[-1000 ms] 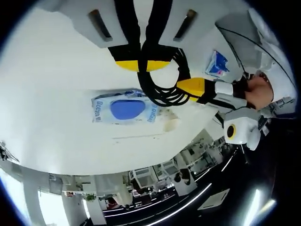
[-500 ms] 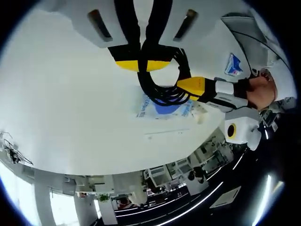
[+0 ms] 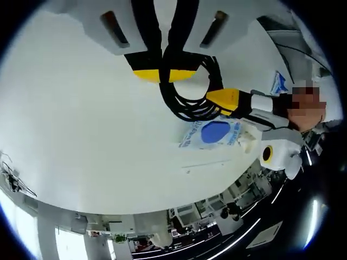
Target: Arrange the tabletop items into an orderly group along one side of the table until the central work area is clear of visible clutter.
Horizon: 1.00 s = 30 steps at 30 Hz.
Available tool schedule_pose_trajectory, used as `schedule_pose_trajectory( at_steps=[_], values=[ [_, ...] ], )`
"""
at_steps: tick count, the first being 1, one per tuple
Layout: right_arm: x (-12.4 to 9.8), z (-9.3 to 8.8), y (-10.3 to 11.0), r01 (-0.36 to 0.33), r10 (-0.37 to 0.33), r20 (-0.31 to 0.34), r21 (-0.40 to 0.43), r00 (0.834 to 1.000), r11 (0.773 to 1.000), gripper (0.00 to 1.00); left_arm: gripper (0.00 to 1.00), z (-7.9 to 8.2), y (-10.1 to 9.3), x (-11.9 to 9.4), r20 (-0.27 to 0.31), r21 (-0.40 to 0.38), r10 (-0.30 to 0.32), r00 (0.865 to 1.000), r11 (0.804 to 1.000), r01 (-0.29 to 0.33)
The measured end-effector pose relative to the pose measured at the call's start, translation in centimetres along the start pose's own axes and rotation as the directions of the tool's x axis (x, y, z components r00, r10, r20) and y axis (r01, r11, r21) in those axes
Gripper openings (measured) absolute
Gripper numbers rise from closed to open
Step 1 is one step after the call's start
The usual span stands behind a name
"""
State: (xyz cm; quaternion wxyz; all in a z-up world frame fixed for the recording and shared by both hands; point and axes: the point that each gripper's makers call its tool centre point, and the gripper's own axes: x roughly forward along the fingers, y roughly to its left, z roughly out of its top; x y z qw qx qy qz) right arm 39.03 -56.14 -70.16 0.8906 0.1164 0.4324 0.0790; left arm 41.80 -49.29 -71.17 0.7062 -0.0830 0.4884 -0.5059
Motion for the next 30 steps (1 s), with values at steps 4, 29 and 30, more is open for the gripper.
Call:
schedule_pose_trajectory(
  at_steps=[4, 29, 30],
  values=[
    [1.0, -0.4, -0.7, 0.001, -0.001, -0.021, 0.002, 1.000, 1.000, 0.00, 0.02, -0.4, 0.7, 0.8, -0.021, -0.039, 0.007, 1.000, 0.999, -0.008],
    [4.0, -4.0, -2.9, 0.026, -0.024, -0.124, 0.018, 0.992, 0.999, 0.01, 0.04, -2.5, 2.1, 3.3, -0.090, -0.085, 0.027, 0.996, 0.996, -0.035],
    [4.1, -4.0, -3.0, 0.028, -0.025, -0.123, 0.019, 0.992, 0.999, 0.01, 0.04, -2.4, 2.2, 3.4, -0.085, -0.084, 0.030, 0.996, 0.996, -0.037]
  ],
)
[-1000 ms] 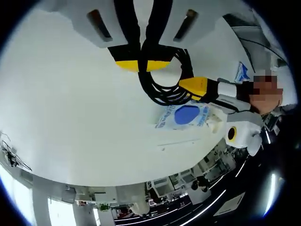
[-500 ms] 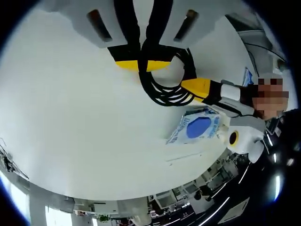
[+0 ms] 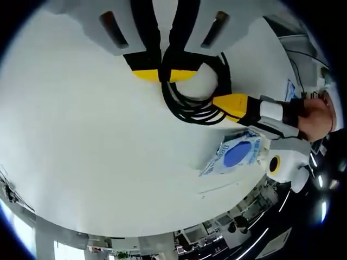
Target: Arrange the tabletop items into an orderly group along one side of the table until the central work area is clear of visible clutter.
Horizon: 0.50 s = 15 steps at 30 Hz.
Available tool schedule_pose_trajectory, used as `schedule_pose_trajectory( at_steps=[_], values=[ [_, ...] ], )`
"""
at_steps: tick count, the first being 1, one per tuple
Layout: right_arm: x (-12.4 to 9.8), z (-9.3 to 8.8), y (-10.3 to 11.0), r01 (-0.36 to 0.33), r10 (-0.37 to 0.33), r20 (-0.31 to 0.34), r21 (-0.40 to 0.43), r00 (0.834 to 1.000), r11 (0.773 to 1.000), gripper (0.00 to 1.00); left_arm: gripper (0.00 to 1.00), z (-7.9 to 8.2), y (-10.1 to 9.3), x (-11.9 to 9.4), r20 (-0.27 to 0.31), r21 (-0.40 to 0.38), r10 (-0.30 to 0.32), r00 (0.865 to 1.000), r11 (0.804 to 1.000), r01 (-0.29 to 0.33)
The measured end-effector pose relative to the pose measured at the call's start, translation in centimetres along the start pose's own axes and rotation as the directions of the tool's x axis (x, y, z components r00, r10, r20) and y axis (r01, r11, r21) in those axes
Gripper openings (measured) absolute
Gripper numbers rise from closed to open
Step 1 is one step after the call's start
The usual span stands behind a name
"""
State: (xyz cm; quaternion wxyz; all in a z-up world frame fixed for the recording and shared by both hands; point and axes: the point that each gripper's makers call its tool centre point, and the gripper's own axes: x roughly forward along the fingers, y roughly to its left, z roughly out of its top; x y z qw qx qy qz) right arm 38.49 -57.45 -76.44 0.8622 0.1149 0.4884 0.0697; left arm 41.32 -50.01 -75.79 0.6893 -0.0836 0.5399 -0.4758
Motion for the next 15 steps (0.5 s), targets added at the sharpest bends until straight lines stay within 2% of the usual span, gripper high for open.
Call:
schedule_pose_trajectory(
  at_steps=[15],
  values=[
    [0.11, 0.04, -0.03, 0.010, -0.010, 0.025, 0.003, 1.000, 1.000, 0.03, 0.06, 0.24, 0.35, -0.11, 0.015, 0.028, 0.003, 1.000, 1.000, -0.003]
  ],
)
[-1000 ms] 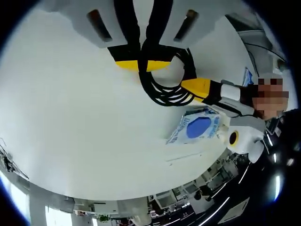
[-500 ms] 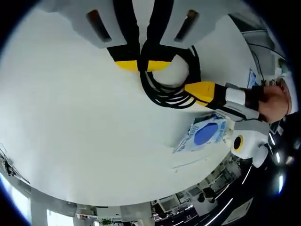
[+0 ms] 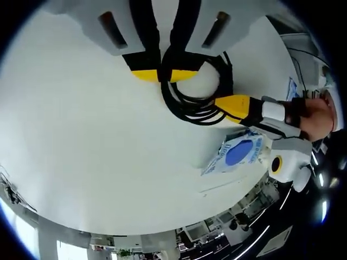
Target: Arrange the tabletop items into an orderly group along one side of the table until the central work area is clear of visible clutter.
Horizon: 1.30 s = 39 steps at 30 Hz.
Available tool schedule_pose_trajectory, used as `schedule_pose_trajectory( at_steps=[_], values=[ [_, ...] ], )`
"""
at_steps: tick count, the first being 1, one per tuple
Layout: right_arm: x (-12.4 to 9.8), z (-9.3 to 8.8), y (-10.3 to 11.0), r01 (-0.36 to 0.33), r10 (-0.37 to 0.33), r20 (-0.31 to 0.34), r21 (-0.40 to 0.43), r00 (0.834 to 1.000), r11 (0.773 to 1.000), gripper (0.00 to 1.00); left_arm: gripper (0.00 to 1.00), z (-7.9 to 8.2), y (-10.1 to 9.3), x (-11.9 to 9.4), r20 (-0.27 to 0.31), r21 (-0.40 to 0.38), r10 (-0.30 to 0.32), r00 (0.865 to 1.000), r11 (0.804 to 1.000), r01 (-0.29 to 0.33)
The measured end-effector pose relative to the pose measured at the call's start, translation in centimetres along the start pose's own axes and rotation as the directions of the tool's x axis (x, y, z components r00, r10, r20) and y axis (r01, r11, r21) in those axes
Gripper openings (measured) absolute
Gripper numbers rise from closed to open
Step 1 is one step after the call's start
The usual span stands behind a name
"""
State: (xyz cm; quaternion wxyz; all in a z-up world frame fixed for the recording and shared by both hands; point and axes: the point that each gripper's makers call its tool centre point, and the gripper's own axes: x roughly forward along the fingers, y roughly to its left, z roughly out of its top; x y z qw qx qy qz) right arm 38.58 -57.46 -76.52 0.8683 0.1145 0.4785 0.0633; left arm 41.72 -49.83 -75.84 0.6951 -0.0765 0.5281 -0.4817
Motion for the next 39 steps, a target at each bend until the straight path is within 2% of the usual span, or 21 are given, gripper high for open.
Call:
schedule_pose_trajectory(
  at_steps=[6, 9, 17, 23, 34, 39],
  values=[
    [0.1, 0.0, -0.3, 0.008, -0.008, 0.011, 0.000, 1.000, 1.000, 0.06, 0.15, 0.2, 0.1, -0.4, 0.007, 0.004, -0.005, 1.000, 1.000, 0.005],
    [-0.1, 0.3, -0.3, 0.017, -0.017, 0.024, 0.005, 1.000, 1.000, 0.12, 0.16, 0.2, 0.1, -0.7, 0.011, 0.004, -0.010, 1.000, 1.000, 0.010],
    [-0.3, 0.7, -0.7, 0.040, -0.040, 0.050, 0.005, 0.998, 0.999, 0.29, 0.27, 0.5, -0.5, -1.2, 0.024, 0.024, -0.031, 0.999, 0.999, 0.030],
    [-0.8, 0.8, -0.2, 0.042, -0.042, 0.073, 0.002, 0.996, 0.999, 0.41, 0.36, 0.4, -0.8, -1.7, 0.024, 0.045, -0.040, 0.999, 0.998, 0.039],
    [-1.9, 0.7, 0.0, 0.066, -0.066, 0.109, 0.002, 0.992, 0.998, 0.56, 0.49, -0.2, -1.0, -3.2, 0.024, 0.081, -0.054, 0.998, 0.995, 0.052],
    [-2.7, 0.6, 0.6, 0.063, -0.063, 0.120, 0.001, 0.991, 0.998, 0.58, 0.55, -1.0, -1.3, -4.1, 0.018, 0.122, -0.072, 0.997, 0.990, 0.069]
  ],
)
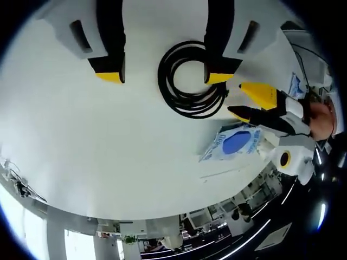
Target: Arrange the tabletop items into an orderly group along one side of the table until the central work area is clear of visible clutter.
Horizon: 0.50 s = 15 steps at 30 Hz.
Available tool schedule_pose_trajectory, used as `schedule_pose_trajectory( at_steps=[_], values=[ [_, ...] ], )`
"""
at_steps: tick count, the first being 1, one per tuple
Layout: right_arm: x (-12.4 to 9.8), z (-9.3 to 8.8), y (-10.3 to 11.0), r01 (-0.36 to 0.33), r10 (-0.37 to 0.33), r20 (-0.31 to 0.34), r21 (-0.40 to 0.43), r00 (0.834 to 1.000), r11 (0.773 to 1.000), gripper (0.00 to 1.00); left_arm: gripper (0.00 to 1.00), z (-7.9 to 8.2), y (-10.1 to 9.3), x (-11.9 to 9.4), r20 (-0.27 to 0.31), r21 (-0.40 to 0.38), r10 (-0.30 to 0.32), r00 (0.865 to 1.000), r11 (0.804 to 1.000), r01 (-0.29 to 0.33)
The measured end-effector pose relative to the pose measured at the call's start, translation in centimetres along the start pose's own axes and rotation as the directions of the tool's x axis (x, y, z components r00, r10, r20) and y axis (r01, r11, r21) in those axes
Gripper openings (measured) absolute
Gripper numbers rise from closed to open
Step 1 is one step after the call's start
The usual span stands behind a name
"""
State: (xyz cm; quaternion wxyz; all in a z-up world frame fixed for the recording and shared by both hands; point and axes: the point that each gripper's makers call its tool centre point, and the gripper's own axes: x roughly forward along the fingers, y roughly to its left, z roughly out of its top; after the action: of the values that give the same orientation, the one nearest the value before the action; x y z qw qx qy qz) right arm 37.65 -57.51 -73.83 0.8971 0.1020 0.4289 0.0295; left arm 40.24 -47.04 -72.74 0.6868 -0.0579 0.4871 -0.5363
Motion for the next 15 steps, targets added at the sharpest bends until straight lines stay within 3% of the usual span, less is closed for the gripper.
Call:
schedule_pose_trajectory(
  at_steps=[5, 15],
  values=[
    [-0.5, 0.4, 0.2, 0.000, -0.001, 0.021, 0.003, 1.000, 1.000, 0.64, 0.59, -0.4, -0.3, -1.0, 0.007, 0.021, -0.009, 1.000, 1.000, 0.009],
    [-1.9, 0.9, 1.6, -0.011, 0.011, 0.062, 0.007, 0.998, 1.000, 0.66, 0.70, -0.6, -0.6, -3.3, 0.028, 0.072, -0.021, 0.999, 0.997, 0.019]
  ],
)
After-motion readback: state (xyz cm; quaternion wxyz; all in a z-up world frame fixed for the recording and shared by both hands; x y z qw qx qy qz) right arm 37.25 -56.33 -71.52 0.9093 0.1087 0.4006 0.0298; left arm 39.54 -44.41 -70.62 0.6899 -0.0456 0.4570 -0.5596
